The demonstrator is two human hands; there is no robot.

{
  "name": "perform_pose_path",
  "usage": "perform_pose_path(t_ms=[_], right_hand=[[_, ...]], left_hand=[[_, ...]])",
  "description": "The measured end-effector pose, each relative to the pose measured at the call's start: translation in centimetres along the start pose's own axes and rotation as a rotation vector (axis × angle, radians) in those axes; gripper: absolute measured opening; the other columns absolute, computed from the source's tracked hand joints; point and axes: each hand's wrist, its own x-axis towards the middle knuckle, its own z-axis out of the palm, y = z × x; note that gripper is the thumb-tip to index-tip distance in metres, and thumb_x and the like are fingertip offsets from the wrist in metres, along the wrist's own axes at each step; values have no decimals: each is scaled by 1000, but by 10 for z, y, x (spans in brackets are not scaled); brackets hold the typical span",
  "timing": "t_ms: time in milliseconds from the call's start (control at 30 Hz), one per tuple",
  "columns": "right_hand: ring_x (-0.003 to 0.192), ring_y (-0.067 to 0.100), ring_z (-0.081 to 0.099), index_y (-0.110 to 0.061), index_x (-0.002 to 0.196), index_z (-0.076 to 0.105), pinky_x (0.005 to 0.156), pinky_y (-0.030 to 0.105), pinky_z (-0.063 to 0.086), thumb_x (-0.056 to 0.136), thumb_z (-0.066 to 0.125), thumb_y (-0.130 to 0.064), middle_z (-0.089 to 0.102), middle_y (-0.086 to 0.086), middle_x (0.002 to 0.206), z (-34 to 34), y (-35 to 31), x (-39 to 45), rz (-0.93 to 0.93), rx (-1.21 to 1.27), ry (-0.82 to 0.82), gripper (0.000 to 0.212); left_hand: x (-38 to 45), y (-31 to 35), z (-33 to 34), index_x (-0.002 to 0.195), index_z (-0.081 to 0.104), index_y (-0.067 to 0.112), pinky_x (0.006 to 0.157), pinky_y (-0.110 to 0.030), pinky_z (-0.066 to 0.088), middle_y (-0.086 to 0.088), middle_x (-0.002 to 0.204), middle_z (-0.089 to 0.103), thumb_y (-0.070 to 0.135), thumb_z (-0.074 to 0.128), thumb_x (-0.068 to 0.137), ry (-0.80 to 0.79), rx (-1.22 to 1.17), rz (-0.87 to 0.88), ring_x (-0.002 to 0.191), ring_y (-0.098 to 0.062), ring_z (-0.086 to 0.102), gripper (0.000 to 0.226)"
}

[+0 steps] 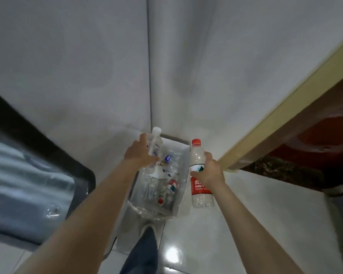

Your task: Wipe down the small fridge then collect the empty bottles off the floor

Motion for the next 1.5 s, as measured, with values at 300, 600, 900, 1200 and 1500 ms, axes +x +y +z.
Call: perform_pose_path(t_ms=[300,600,900,1200,1500], right_hand=[[87,26,58,-20,134,31,70,32,47,74,73,-25,54,10,107,64,16,113,95,144,4,74],[92,22,57,-19,130,34,72,31,47,73,75,-31,56,7,109,192,80,212,202,193,-61,71],[105,23,58,-20,131,36,89,43,52,66,81,-33,58,1,115,358,165,266,225,195,-96,79],[109,27,57,-16,134,38,89,37,50,75,76,-24,57,8,121,452,237,303,294,292,-115,71],[108,26,57,-16,131,37,91,44,51,74,74,-12,55,7,120,476,252,309,387,291,-141,68]], left_hand=[[127,-25,66,145,12,15,86,-37,43,-18,128,48,37,79,70,-112,7,-74,112,-34,53,103],[205,-110,193,139,26,4,94,-33,41,-14,134,41,33,82,69,-216,-40,-250,121,-28,47,94],[242,-226,351,135,34,12,83,-24,40,-6,128,47,23,86,60,-293,-167,-380,114,-23,52,92],[270,-277,464,144,23,23,87,-33,47,1,128,50,16,88,57,-335,-286,-333,116,-22,51,109],[271,-305,487,142,31,20,89,-33,50,5,115,54,8,92,49,-313,-304,-309,104,-19,58,112]])
